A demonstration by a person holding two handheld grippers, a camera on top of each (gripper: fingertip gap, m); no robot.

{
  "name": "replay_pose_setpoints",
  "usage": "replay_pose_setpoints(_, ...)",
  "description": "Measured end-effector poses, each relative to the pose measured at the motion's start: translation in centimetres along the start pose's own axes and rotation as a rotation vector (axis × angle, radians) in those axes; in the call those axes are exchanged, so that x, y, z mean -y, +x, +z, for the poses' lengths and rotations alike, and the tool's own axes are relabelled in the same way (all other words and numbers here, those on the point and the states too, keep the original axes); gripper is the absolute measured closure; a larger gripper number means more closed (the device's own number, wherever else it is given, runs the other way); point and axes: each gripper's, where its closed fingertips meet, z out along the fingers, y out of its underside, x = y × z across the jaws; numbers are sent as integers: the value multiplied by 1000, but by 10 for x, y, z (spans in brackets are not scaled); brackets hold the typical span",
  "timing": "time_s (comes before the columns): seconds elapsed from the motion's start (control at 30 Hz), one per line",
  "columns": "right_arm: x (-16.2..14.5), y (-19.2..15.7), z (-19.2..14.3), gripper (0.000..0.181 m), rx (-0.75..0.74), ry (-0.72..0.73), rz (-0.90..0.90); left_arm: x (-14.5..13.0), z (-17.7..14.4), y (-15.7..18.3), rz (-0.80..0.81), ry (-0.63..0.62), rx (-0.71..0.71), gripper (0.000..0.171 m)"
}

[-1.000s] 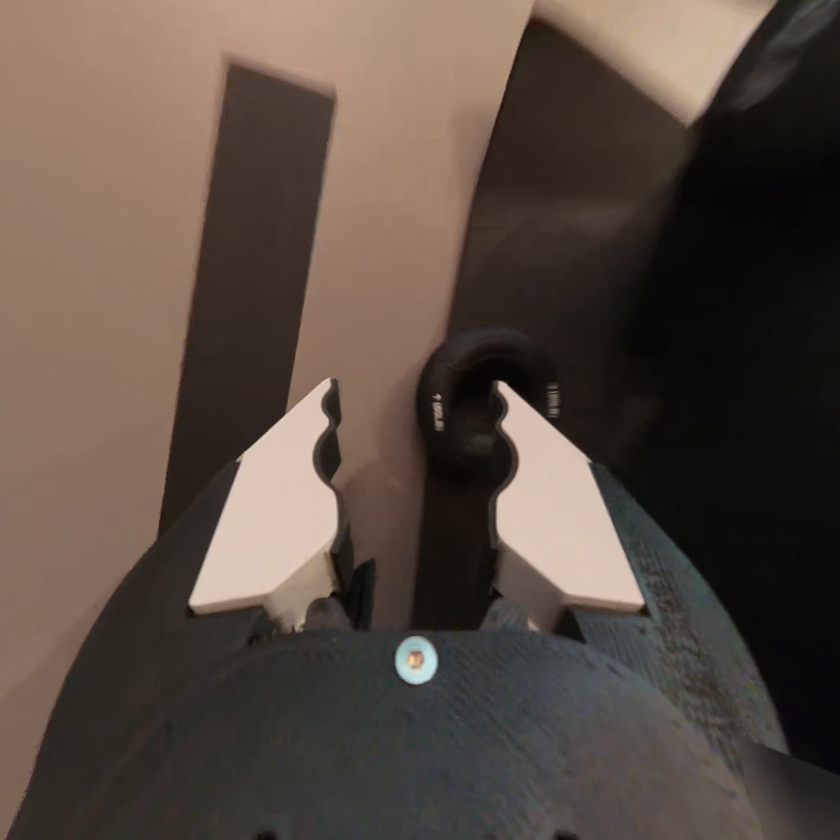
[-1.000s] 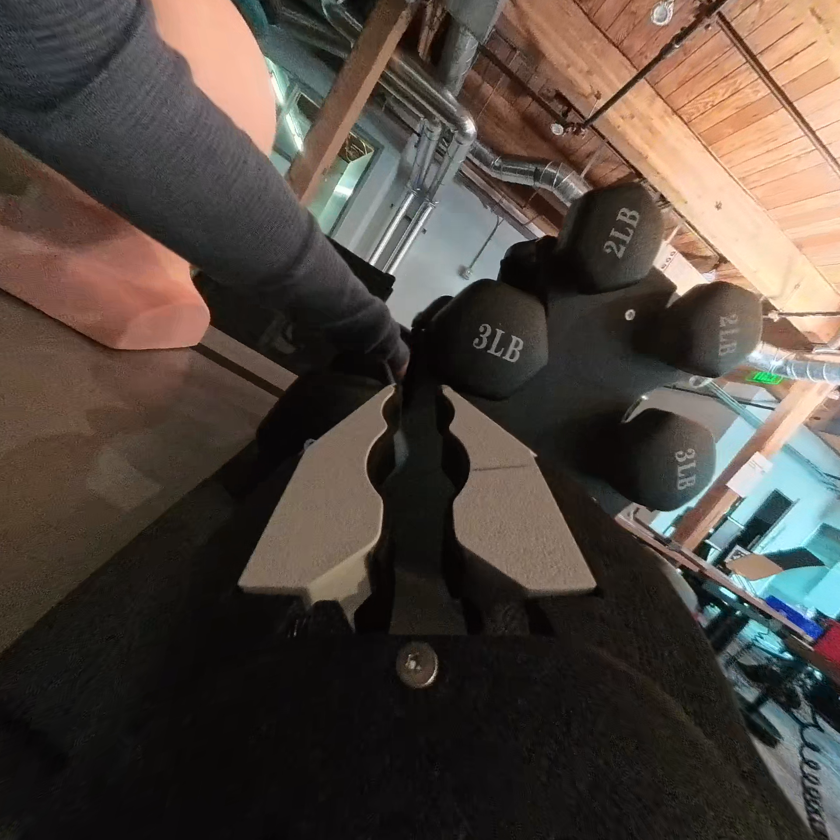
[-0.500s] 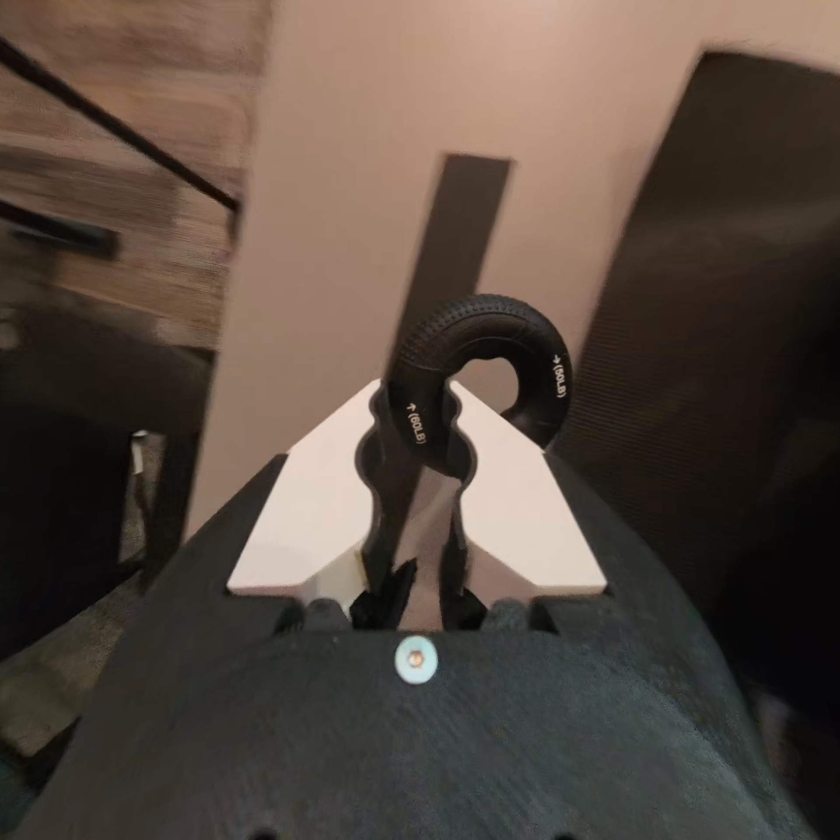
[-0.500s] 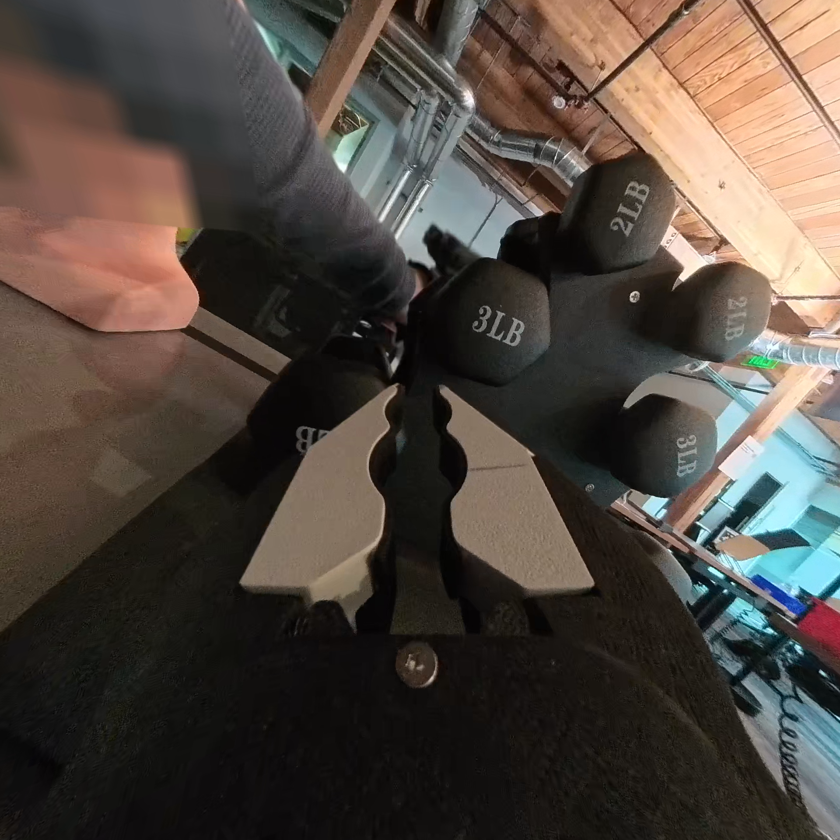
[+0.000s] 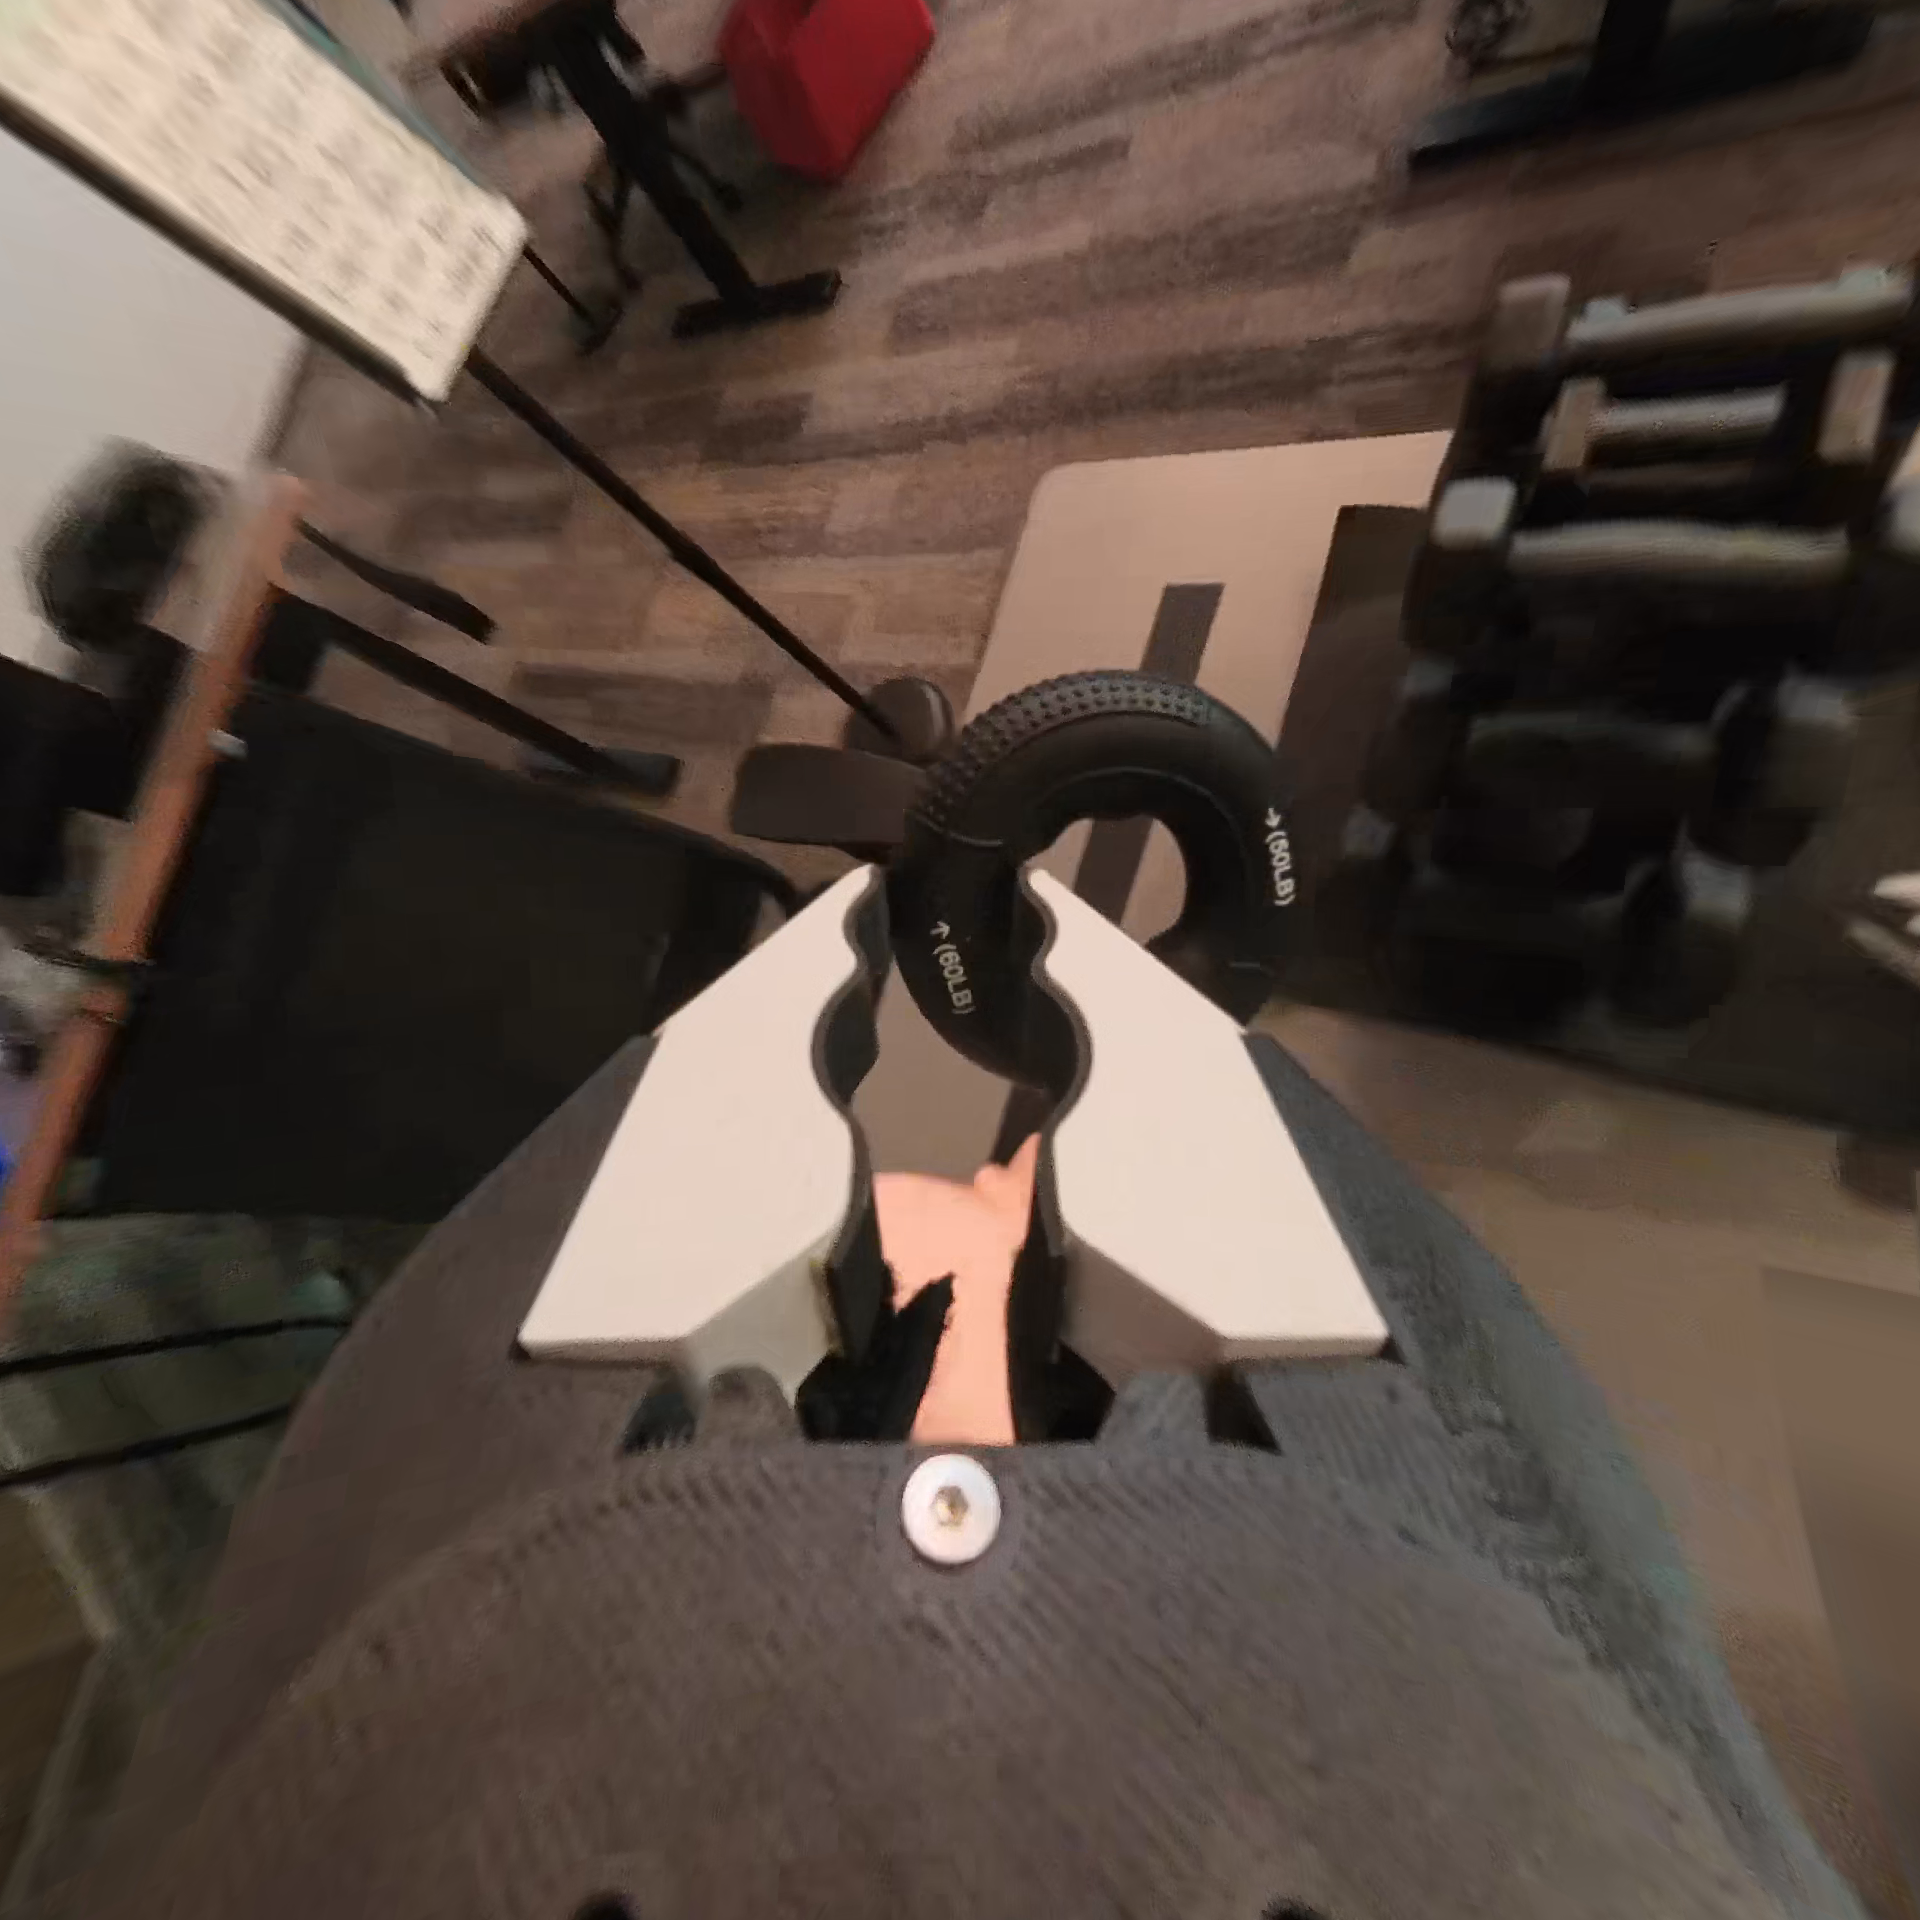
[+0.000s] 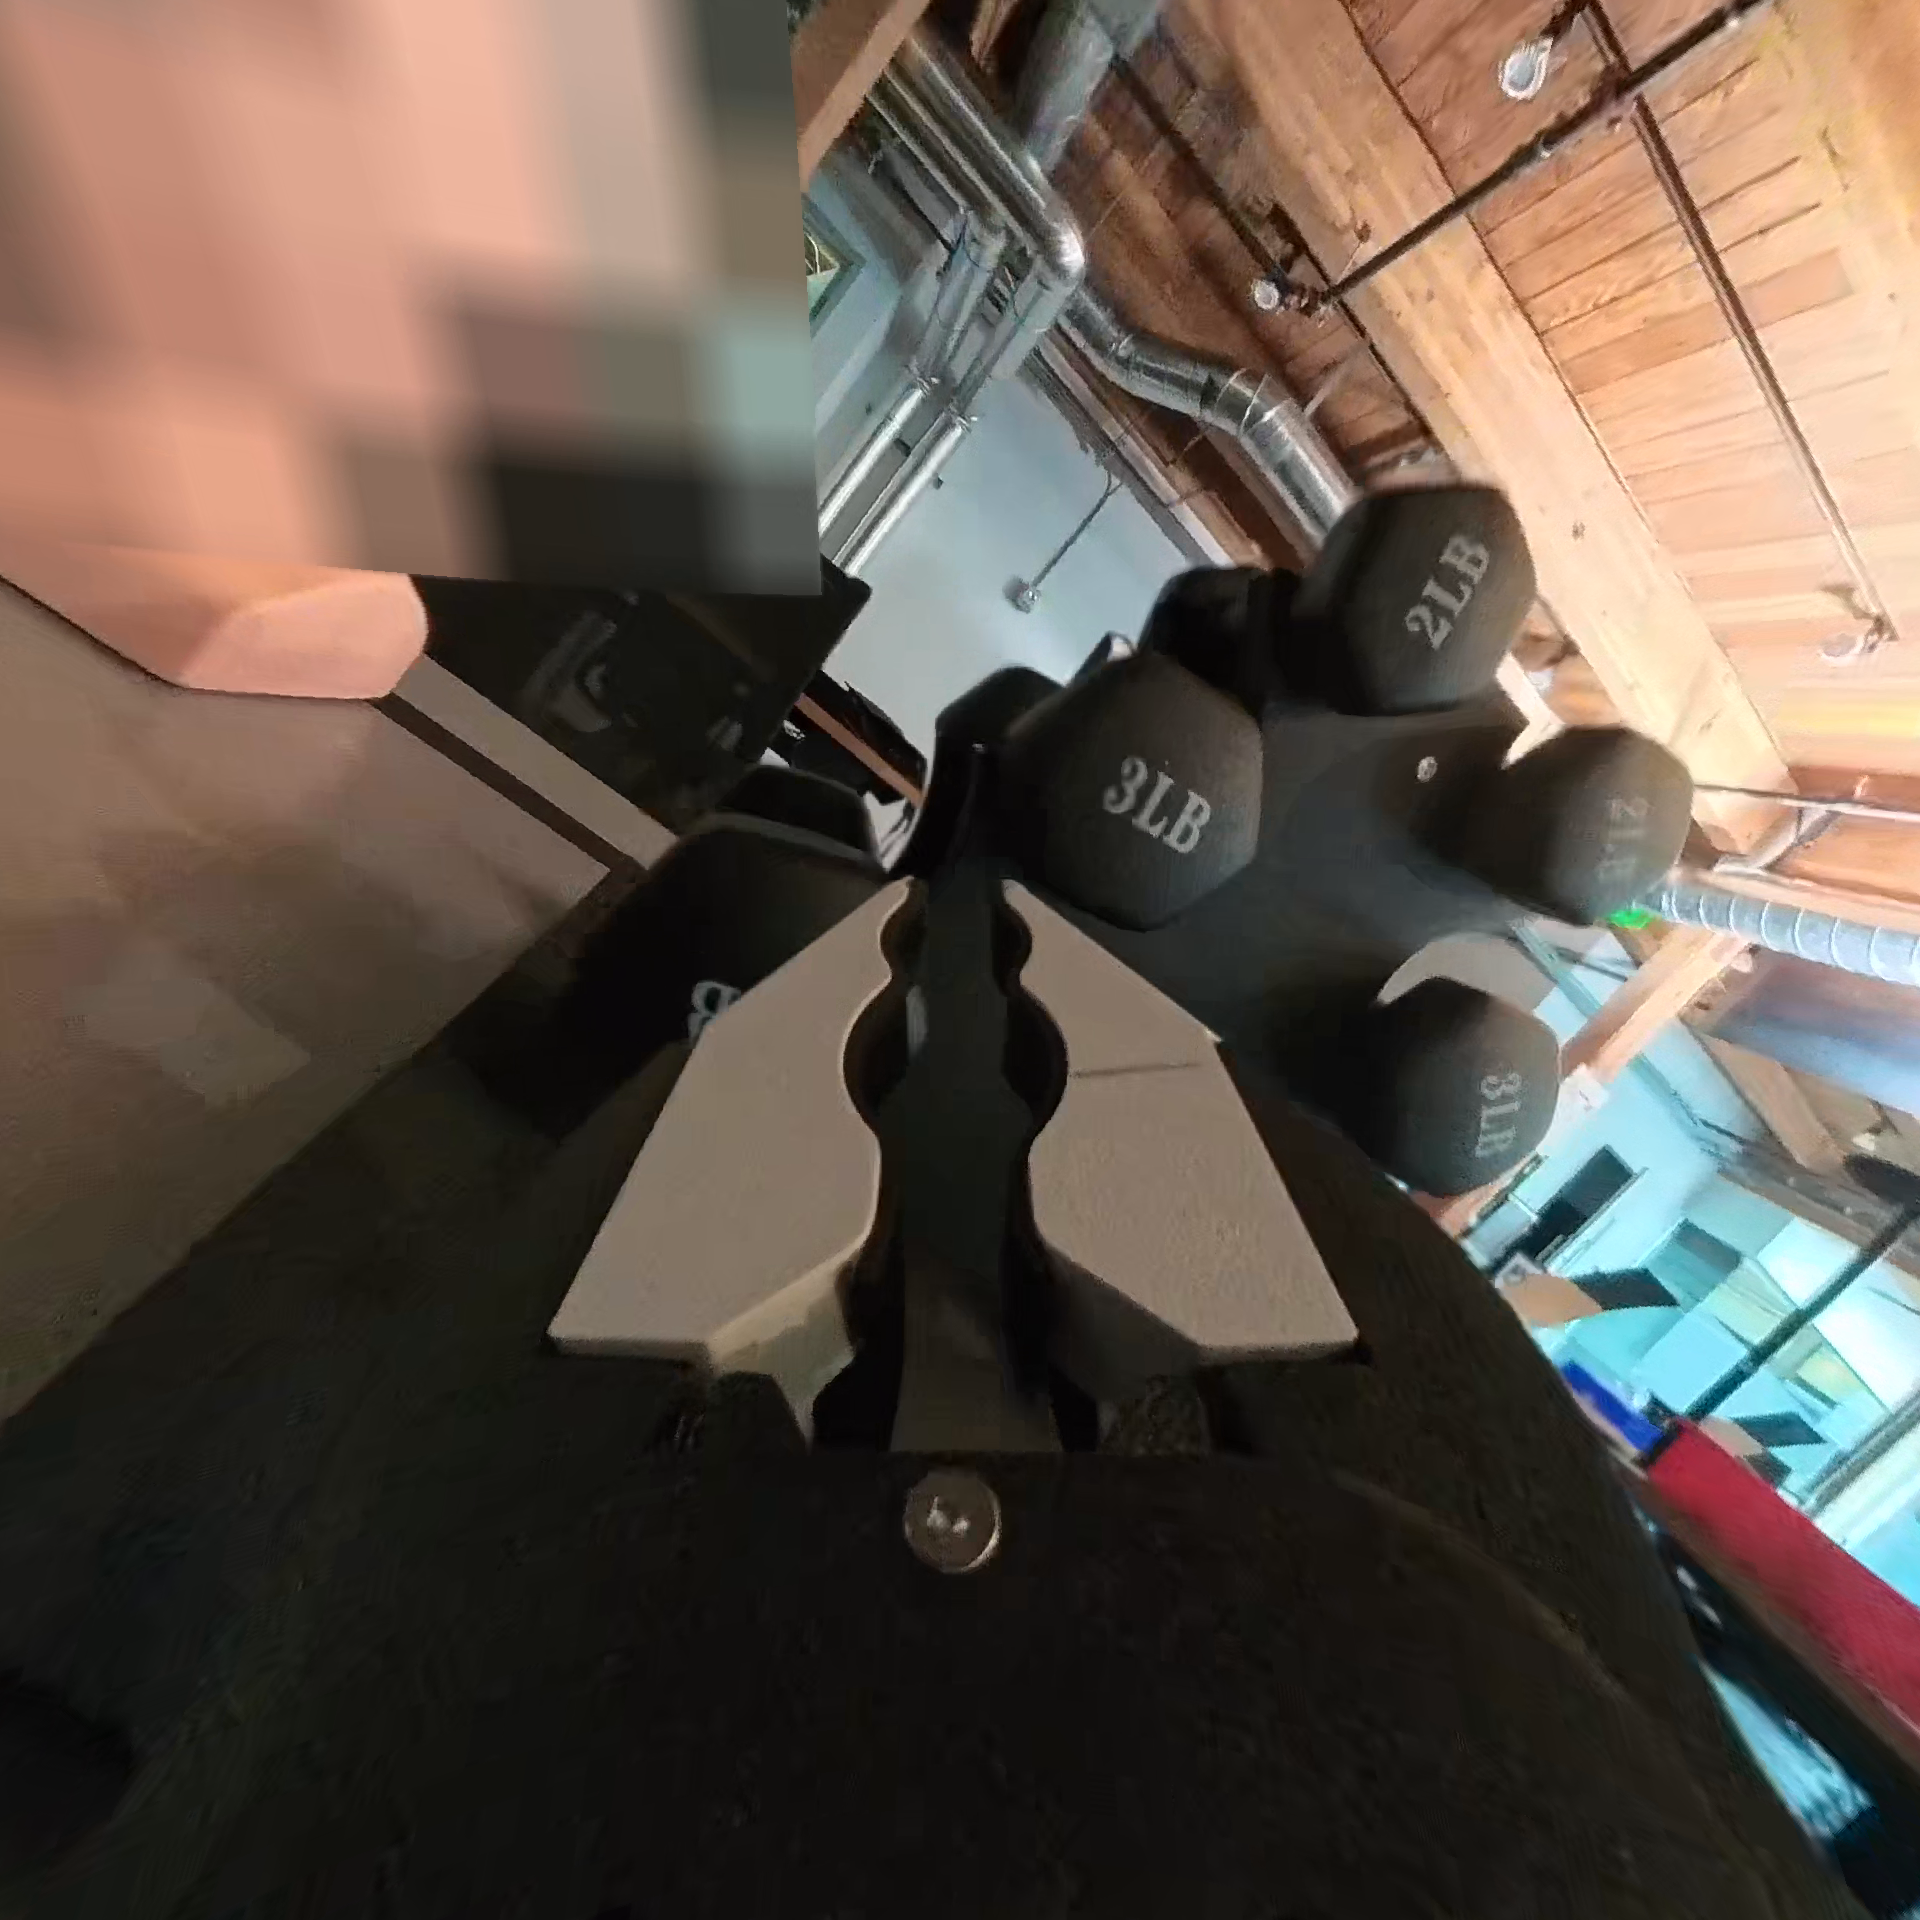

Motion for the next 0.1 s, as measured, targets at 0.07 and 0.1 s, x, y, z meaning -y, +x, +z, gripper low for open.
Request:
replay_pose_setpoints(0.07, 24, -7, -2, 171, 12, 77, -2, -24, -47, 12, 89, 88, 46, 149)
replay_pose_setpoints(0.1, 45, -13, -1, 170, 32, 122, 29, -37, -67, 22, 125, 153, 72, 149)
